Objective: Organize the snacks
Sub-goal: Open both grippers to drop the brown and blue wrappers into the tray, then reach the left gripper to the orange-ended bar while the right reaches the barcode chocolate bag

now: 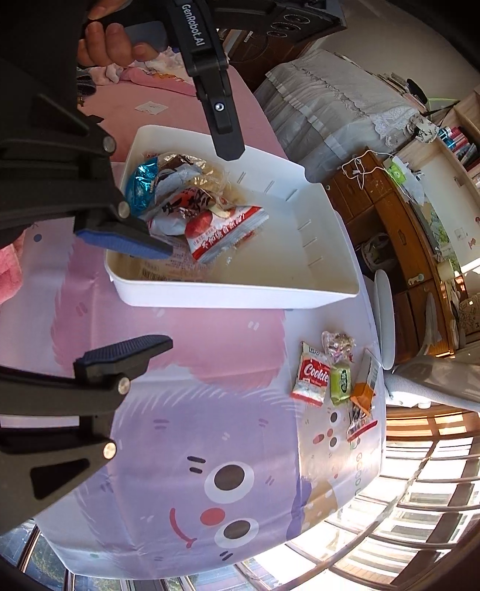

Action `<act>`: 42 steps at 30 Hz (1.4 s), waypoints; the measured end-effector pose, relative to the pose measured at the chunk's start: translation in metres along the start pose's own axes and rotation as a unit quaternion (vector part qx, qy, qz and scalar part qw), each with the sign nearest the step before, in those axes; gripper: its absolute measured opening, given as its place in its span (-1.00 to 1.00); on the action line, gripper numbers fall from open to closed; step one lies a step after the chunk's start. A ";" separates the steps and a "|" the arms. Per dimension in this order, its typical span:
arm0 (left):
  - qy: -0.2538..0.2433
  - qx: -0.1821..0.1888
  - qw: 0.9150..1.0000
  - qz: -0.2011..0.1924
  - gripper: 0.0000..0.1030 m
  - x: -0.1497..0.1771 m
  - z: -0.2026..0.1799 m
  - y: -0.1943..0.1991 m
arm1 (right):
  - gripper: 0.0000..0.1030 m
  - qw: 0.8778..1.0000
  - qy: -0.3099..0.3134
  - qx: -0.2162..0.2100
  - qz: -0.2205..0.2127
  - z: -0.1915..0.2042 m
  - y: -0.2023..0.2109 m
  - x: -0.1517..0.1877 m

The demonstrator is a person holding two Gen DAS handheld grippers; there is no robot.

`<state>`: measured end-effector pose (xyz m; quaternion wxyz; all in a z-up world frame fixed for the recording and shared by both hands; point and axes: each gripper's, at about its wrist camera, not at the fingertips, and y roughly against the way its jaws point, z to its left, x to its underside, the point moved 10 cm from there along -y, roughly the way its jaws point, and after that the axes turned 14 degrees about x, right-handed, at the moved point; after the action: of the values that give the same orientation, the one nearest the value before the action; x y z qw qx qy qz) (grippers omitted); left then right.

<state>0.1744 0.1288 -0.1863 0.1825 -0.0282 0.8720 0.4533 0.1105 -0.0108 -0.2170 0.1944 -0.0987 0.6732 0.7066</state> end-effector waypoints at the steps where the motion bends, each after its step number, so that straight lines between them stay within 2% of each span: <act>1: -0.008 0.004 1.000 0.002 0.50 -0.003 -0.007 -0.002 | -0.16 1.000 -0.003 0.006 -0.002 -0.008 0.000 -0.002; 6: -0.031 0.001 0.999 0.009 0.57 -0.019 -0.035 -0.013 | -0.16 0.999 -0.008 0.029 -0.012 -0.046 -0.003 -0.017; 11: -0.032 -0.005 0.999 0.005 0.68 -0.043 -0.062 -0.021 | -0.11 0.999 -0.005 0.037 -0.023 -0.083 -0.005 -0.044; 13: -0.029 -0.011 1.000 0.003 0.75 -0.055 -0.070 -0.028 | -0.03 0.999 -0.004 0.036 -0.030 -0.097 -0.005 -0.057; 15: -0.026 -0.017 1.000 0.002 0.75 -0.069 -0.078 -0.037 | 0.18 0.999 -0.002 0.034 -0.041 -0.110 -0.006 -0.072; 23: -0.001 -0.043 0.999 0.005 0.75 -0.126 -0.103 -0.082 | 0.27 0.996 0.021 0.038 -0.074 -0.154 -0.025 -0.133; 34: 0.042 -0.076 0.996 0.012 0.75 -0.196 -0.109 -0.144 | 0.33 0.992 0.047 0.037 -0.108 -0.188 -0.060 -0.208; 42: 0.088 -0.099 0.991 0.009 0.75 -0.246 -0.085 -0.186 | 0.34 0.988 0.056 0.040 -0.136 -0.192 -0.092 -0.261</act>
<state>0.4183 -0.0771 -0.2022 0.0972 -0.0781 0.8359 0.5346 0.3609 -0.2361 -0.2105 0.2545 -0.2203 0.6914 0.6393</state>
